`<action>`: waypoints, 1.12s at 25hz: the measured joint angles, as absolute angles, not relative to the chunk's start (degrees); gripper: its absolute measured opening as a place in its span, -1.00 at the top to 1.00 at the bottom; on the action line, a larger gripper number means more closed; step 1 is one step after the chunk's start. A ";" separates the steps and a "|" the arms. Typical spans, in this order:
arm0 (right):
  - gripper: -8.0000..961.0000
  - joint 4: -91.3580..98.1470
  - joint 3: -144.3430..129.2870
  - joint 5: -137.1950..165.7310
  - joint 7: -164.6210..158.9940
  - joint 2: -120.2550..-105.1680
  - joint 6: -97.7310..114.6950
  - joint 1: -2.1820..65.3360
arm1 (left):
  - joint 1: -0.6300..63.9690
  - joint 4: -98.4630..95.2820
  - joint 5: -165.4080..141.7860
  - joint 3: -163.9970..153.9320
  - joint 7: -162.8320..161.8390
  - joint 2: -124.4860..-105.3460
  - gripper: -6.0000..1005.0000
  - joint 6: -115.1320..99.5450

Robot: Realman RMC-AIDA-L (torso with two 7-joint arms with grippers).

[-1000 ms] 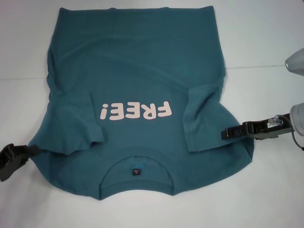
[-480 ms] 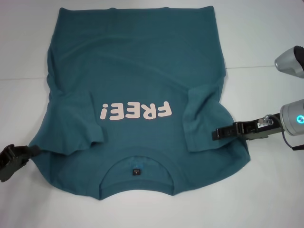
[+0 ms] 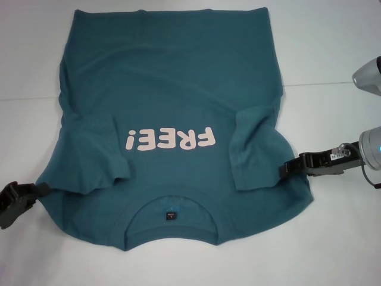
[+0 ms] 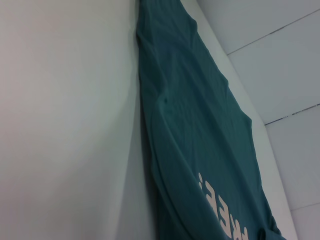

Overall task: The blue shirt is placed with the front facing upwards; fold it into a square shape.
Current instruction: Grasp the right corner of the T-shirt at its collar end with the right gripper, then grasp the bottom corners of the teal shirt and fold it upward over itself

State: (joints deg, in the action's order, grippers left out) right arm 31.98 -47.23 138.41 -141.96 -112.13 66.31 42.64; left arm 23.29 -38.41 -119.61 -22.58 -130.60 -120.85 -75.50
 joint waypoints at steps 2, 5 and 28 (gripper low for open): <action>-0.20 31.99 -47.23 138.43 -141.98 -112.03 66.32 42.63 | 23.29 -38.40 -119.60 -22.58 -130.60 -120.85 0.94 -75.54; -0.02 32.00 -47.26 138.43 -142.09 -111.98 66.36 42.62 | 23.31 -38.40 -119.59 -22.58 -130.60 -120.83 0.94 -75.58; 0.90 37.40 -47.27 142.70 -145.70 -110.71 74.46 42.40 | 23.44 -39.37 -122.92 -23.11 -130.92 -119.69 0.94 -79.95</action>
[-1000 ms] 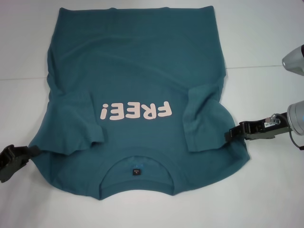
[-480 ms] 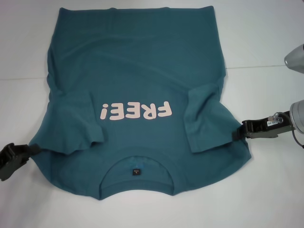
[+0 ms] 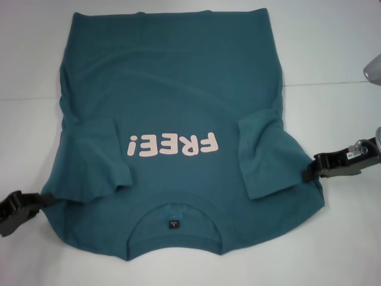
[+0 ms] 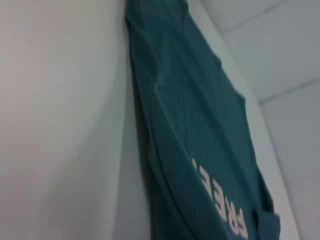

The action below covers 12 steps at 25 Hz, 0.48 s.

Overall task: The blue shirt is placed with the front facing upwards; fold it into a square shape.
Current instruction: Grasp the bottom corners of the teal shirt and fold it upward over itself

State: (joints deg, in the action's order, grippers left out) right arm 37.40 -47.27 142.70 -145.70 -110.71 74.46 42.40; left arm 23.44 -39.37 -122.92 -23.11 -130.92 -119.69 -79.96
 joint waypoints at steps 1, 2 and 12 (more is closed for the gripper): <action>0.90 37.81 -47.28 143.53 -146.08 -110.76 74.94 42.38 | 23.55 -39.72 -123.86 -23.14 -131.13 -119.63 0.93 -80.58; 0.90 38.14 -47.28 144.33 -146.36 -110.84 75.35 42.36 | 23.59 -40.09 -124.67 -23.16 -131.33 -119.63 0.93 -81.00; 0.88 38.63 -47.18 147.77 -146.53 -110.60 79.49 41.62 | 22.30 -44.50 -129.82 -23.23 -133.35 -119.64 0.94 -86.35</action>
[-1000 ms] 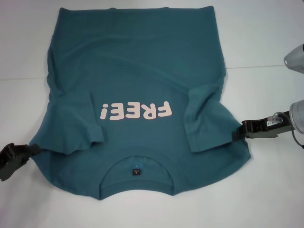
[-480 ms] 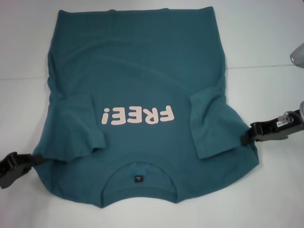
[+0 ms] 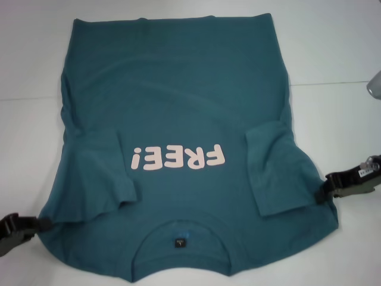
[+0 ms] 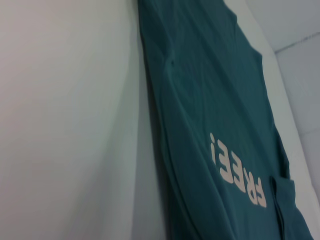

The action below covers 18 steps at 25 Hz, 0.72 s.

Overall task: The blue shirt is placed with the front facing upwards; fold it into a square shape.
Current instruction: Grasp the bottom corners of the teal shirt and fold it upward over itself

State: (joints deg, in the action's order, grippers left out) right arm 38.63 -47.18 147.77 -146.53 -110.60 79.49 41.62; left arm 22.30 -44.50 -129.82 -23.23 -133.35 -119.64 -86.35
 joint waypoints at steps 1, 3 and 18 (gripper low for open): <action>0.88 38.65 -47.23 147.97 -146.52 -110.54 80.07 41.53 | 21.92 -45.09 -130.37 -23.15 -133.49 -119.65 0.94 -87.48; 0.87 38.67 -47.24 148.79 -146.40 -110.48 81.46 41.47 | 21.48 -45.87 -131.12 -23.10 -133.80 -119.63 0.94 -88.81; 0.85 42.75 -47.45 155.90 -144.93 -111.87 92.17 38.35 | 19.06 -52.39 -139.76 -22.84 -136.23 -120.10 0.94 -100.24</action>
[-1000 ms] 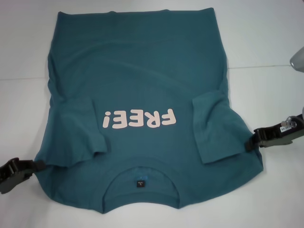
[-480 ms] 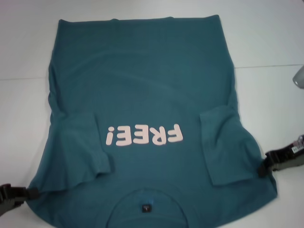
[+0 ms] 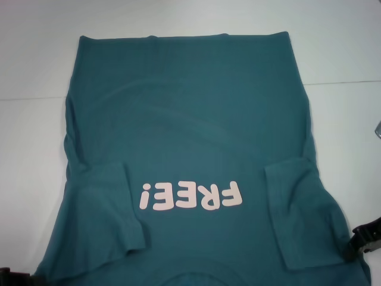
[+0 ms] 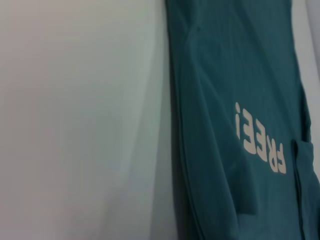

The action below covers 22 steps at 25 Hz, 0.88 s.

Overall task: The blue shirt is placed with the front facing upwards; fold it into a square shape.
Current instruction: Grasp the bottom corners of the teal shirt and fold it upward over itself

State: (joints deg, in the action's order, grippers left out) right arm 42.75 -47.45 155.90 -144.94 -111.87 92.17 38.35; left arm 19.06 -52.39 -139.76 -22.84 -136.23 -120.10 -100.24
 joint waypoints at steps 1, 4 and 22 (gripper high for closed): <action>0.84 43.21 -47.31 155.85 -144.55 -111.88 92.75 37.98 | 18.99 -52.46 -139.86 -22.77 -136.20 -120.10 0.94 -100.87; 0.84 43.61 -46.50 155.35 -142.83 -111.88 94.02 37.81 | 19.02 -53.03 -139.84 -22.68 -135.64 -120.04 0.93 -103.61; 0.81 43.42 -37.63 147.51 -139.09 -110.65 93.88 40.55 | 31.39 -47.85 -136.18 -22.59 -137.21 -117.42 0.93 -103.12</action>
State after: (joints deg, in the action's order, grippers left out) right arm 43.42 -37.63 147.51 -139.09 -110.65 93.88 40.55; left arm 31.39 -47.85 -136.18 -22.59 -137.21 -117.42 -103.12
